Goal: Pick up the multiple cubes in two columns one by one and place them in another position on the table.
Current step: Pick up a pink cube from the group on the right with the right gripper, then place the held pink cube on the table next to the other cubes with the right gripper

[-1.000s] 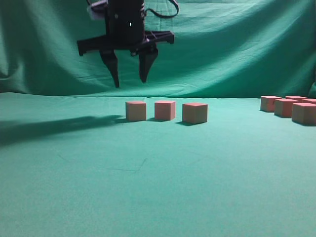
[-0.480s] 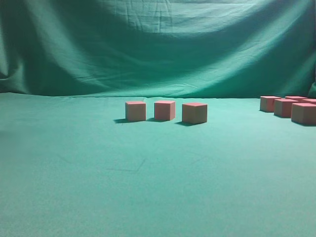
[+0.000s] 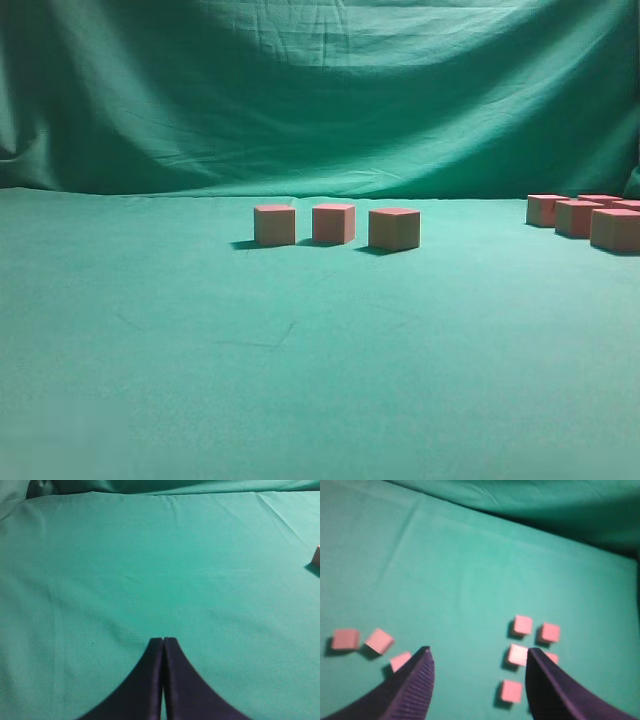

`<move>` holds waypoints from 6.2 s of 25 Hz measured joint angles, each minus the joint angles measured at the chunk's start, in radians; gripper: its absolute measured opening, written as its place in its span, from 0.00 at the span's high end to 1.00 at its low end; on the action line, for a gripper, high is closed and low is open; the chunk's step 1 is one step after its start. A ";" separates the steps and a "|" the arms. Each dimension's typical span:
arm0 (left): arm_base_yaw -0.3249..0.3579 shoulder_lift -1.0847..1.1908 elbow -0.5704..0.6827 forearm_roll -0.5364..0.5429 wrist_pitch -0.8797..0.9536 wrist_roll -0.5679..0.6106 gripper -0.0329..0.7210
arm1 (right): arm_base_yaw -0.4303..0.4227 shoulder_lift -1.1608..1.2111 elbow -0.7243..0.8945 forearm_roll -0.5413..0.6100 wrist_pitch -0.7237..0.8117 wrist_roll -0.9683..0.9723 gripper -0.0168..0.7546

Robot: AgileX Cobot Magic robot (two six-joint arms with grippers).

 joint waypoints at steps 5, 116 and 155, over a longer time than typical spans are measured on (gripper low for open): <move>0.000 0.000 0.000 0.000 0.000 0.000 0.96 | -0.214 -0.163 0.333 0.009 0.000 0.040 0.49; 0.000 0.000 0.000 0.000 0.000 0.000 0.96 | 0.382 0.648 -0.016 -0.043 -0.258 0.734 0.65; 0.000 0.000 0.000 0.000 0.000 0.000 0.96 | 0.380 0.694 -0.055 -0.055 -0.214 0.680 0.20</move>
